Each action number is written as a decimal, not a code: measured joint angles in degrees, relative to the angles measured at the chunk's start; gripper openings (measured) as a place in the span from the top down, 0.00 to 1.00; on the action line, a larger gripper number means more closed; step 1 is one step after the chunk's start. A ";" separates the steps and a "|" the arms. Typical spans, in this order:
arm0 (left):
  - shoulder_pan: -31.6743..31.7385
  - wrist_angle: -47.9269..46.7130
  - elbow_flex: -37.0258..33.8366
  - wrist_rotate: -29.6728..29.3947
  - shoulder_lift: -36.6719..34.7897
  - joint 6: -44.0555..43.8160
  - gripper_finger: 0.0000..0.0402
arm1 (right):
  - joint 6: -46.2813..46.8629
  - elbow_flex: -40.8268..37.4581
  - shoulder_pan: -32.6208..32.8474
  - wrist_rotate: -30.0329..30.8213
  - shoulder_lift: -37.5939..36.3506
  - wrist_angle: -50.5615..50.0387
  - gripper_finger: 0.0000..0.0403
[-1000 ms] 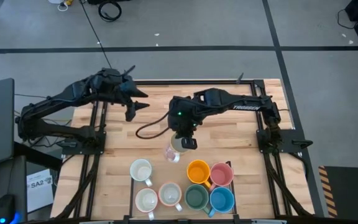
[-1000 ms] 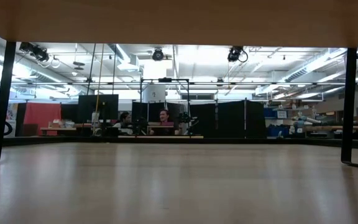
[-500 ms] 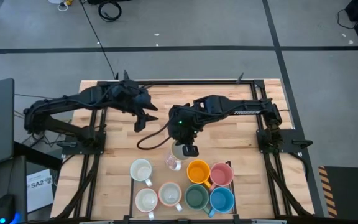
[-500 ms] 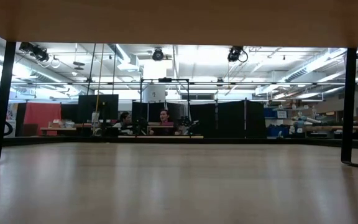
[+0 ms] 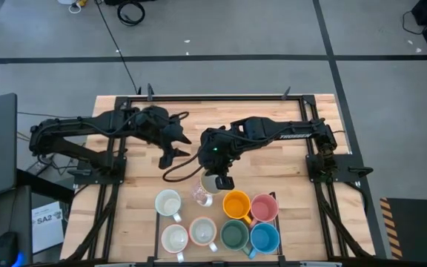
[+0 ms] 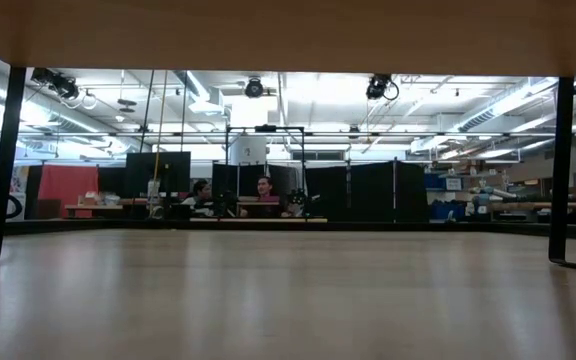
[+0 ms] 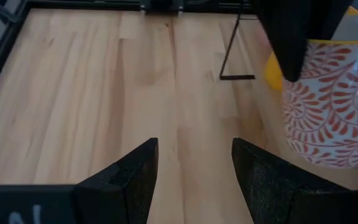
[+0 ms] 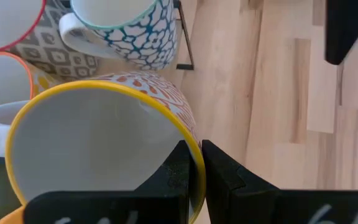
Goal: Place coffee mugs
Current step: Put the orange mug on the shelf
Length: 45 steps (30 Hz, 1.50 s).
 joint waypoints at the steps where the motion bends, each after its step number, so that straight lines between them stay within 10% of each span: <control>1: -0.33 0.16 0.00 0.01 0.34 0.00 0.47 | 0.00 0.00 0.00 0.01 0.00 -0.07 0.93; 45: -6.50 3.41 -0.04 -0.02 7.11 -0.24 0.47 | 16.55 -5.14 2.60 0.29 0.09 1.67 0.93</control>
